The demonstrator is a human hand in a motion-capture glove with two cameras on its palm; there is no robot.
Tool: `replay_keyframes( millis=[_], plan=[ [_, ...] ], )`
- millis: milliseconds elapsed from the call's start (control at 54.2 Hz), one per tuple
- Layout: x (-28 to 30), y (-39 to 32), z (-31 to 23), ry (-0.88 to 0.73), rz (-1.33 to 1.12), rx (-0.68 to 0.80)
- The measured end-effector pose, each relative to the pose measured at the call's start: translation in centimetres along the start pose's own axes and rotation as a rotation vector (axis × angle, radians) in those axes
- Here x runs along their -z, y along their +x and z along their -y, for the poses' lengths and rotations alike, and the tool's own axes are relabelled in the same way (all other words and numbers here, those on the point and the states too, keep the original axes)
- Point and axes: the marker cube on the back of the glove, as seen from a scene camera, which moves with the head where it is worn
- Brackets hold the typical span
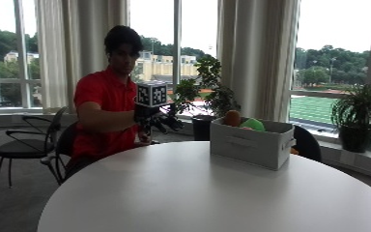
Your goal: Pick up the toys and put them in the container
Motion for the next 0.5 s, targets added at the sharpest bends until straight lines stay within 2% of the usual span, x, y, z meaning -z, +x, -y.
replay_keyframes(
  millis=[498],
  plan=[
    [-1.4,3.5,-4.5,0.004,0.079,-0.035]
  ],
)
